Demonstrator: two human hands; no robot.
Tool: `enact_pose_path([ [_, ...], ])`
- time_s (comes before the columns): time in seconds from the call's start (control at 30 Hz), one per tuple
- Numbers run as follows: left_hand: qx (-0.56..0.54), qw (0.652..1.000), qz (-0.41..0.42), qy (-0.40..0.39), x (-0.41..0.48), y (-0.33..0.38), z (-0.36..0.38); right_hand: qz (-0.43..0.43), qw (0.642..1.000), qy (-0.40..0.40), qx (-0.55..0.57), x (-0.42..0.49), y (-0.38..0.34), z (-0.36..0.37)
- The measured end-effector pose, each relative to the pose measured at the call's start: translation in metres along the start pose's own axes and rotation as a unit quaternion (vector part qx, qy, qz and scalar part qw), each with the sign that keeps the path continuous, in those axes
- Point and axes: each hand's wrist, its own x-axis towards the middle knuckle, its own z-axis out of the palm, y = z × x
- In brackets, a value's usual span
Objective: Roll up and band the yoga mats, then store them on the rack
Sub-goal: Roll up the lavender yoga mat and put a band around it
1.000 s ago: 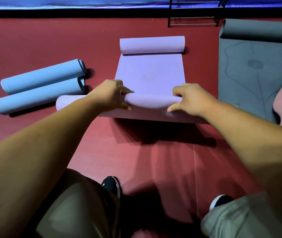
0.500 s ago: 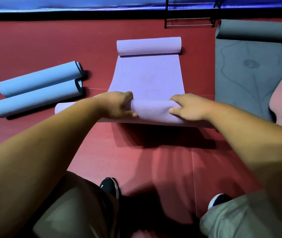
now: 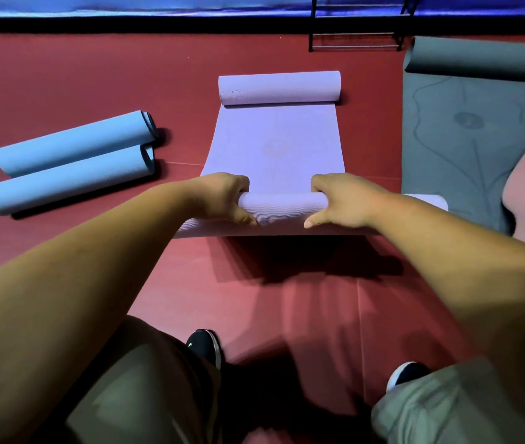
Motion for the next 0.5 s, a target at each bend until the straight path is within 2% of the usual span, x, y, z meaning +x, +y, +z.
enact_pose_path([
  [0.2, 0.062, 0.997, 0.028, 0.029, -0.002, 0.004, -0.009, 0.033, 0.999, -0.005, -0.009, 0.000, -0.007, -0.006],
  [0.4, 0.102, 0.992, 0.073, 0.022, -0.004, 0.012, 0.005, 0.032, 0.998, -0.058, 0.001, 0.003, -0.007, -0.006],
  [0.5, 0.161, 0.985, 0.047, 0.040, -0.005, 0.020, 0.009, 0.034, 0.996, -0.084, 0.014, 0.002, -0.003, -0.003],
])
